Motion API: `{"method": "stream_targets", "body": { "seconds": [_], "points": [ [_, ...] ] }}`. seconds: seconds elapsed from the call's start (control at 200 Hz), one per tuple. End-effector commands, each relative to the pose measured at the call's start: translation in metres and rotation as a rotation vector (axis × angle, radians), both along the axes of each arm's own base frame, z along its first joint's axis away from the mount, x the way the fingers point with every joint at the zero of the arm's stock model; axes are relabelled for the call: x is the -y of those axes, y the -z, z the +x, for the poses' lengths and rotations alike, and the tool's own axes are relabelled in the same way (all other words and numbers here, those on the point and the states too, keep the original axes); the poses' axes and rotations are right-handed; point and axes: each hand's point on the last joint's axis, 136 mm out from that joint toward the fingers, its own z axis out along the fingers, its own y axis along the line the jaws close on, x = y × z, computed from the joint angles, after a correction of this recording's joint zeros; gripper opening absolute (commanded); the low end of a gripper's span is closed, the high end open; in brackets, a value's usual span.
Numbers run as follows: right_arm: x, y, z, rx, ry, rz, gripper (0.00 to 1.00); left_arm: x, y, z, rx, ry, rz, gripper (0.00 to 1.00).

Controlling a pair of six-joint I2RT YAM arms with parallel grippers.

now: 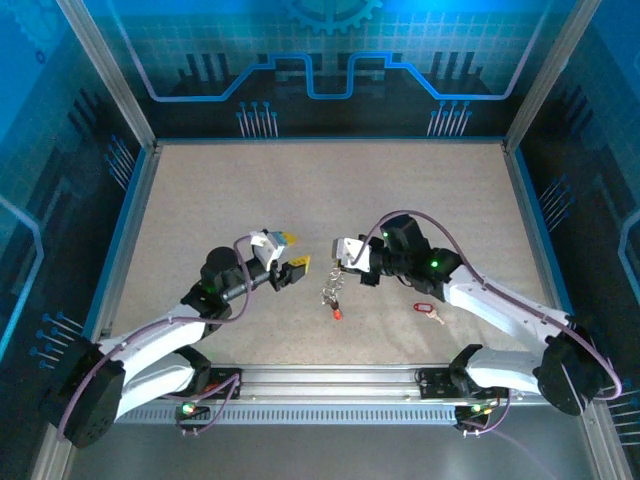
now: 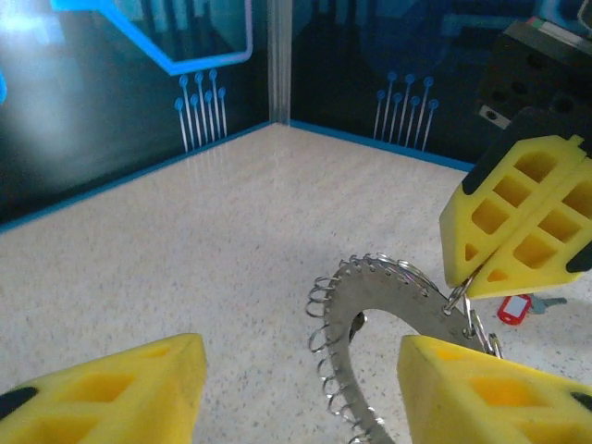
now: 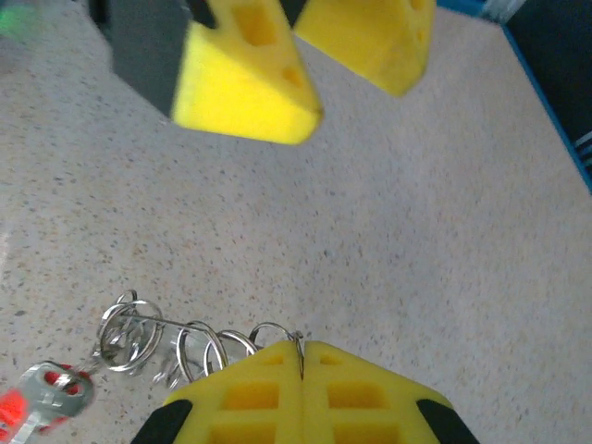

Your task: Put the keys on the keyring

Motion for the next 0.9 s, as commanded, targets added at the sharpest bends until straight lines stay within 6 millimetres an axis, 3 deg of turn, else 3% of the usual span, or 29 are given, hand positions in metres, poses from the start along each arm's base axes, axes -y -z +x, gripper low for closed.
{"method": "stream_targets", "body": {
  "seconds": [0.0,0.065,0.465,0.89],
  "points": [
    [-0.009,-0.018,-0.022,0.095,-0.153,0.047,0.0,0.015,-0.019,-0.023,0.147,0.156,0.037,0.5],
    [-0.009,-0.021,-0.027,0.119,-0.186,0.058,0.0,0.023,-0.018,-0.035,0.184,0.24,0.065,0.47],
    [-0.016,-0.028,-0.053,0.094,-0.342,0.093,0.0,0.042,0.001,-0.044,0.244,0.331,0.177,0.3],
    [-0.021,-0.024,-0.056,0.066,-0.367,0.093,0.0,0.066,0.013,-0.058,0.299,0.417,0.232,0.3]
  ]
}}
